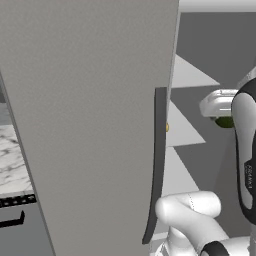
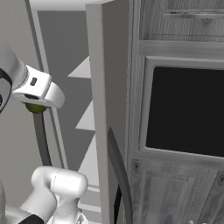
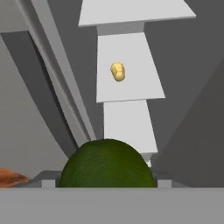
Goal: Take the peach, lime, and potato from the freezer and place them in the bowl on the counter.
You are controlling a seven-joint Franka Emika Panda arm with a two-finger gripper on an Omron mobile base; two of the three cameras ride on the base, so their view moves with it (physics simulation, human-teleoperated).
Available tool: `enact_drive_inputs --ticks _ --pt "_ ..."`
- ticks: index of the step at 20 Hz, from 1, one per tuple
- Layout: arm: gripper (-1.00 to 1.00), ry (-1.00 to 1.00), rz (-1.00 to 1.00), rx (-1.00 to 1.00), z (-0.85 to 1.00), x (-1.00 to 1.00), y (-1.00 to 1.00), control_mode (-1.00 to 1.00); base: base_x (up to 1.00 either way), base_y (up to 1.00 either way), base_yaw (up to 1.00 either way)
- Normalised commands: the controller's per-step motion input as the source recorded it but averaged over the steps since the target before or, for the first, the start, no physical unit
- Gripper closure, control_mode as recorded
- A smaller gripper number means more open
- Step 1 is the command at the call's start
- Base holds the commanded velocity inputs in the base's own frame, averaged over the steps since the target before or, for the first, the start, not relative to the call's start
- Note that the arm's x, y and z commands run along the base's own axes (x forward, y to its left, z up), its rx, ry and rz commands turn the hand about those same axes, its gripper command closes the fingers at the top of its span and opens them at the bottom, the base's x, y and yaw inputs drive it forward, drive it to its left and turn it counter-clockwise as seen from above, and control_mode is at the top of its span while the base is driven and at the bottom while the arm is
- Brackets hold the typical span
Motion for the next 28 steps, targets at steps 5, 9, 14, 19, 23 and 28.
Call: enact_drive_inputs --ticks 5,9,14,19,23,28 --pt "1.0 0.0 0.01 -0.01 -0.36 -0.34 0.05 -1.0 0.0 0.0 0.0" --pt "1.0 0.0 0.0 -0.01 -0.32 -0.12 0.03 -1.0 0.0 0.0 0.0" --pt "1.0 0.0 0.0 0.0 -0.19 -0.04 0.0 1.0 -0.04 0.0 0.0" --pt "1.0 0.0 0.0 0.0 0.0 0.0 0.0 1.0 -0.58 0.23 0.0" --pt "1.0 0.0 0.0 0.0 0.0 0.0 0.0 1.0 -0.41 0.91 0.0" --pt "1.0 0.0 0.0 0.0 0.0 0.0 0.0 1.0 -0.05 1.0 0.0"
